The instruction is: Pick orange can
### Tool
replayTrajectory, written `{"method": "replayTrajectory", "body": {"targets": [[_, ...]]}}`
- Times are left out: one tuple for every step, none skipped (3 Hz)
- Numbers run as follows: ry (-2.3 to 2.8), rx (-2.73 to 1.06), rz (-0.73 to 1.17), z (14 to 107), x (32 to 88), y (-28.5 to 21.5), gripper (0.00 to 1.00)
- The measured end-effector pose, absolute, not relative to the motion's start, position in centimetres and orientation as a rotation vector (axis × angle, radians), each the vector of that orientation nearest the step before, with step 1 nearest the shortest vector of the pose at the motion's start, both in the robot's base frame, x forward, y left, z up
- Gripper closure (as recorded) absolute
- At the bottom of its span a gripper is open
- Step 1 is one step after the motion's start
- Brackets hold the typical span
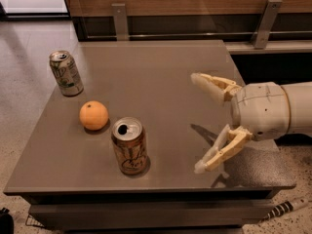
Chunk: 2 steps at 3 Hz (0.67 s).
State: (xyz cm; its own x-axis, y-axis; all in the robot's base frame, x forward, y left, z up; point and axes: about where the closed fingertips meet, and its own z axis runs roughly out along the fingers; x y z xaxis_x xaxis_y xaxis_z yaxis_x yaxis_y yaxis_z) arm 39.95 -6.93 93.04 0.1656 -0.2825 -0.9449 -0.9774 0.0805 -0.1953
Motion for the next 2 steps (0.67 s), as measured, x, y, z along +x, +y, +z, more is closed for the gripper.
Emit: {"method": "replayTrajectory", "body": {"targets": [[1.272, -1.371, 0.892, 94.4, 39.79, -5.93, 0.0], [1.281, -1.378, 0.899, 94.1, 39.87, -5.66, 0.0]]}}
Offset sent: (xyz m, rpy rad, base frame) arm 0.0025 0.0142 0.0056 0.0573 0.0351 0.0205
